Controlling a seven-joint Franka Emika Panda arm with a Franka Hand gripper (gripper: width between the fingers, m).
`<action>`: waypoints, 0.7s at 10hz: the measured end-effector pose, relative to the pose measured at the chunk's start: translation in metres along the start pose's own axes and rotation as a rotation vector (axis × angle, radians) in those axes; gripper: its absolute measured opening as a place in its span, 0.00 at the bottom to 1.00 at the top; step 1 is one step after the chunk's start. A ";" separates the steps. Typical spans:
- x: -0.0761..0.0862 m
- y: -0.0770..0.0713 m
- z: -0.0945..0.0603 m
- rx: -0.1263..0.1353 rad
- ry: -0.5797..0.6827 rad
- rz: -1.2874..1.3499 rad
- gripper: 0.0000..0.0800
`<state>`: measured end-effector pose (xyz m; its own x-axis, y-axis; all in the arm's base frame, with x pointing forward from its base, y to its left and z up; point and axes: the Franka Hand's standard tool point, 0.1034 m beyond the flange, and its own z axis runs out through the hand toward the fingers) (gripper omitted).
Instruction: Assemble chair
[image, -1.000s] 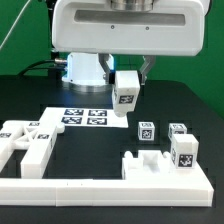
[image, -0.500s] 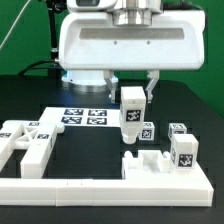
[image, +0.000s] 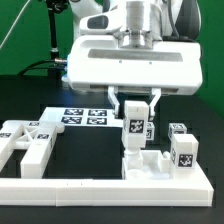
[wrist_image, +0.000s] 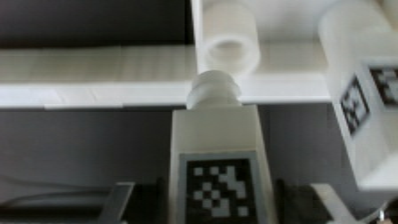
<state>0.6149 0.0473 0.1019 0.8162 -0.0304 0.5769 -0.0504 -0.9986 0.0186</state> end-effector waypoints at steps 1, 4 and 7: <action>0.000 -0.002 0.000 0.002 -0.005 0.000 0.36; 0.002 -0.023 0.010 0.021 -0.050 0.003 0.36; 0.003 -0.019 0.016 0.016 -0.050 0.001 0.36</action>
Offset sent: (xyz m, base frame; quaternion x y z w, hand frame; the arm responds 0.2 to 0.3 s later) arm 0.0192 0.0078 -0.0058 -0.0403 -0.0023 -0.0069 0.9992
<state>0.6280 0.0652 0.0901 0.8438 -0.0337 0.5356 -0.0430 -0.9991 0.0049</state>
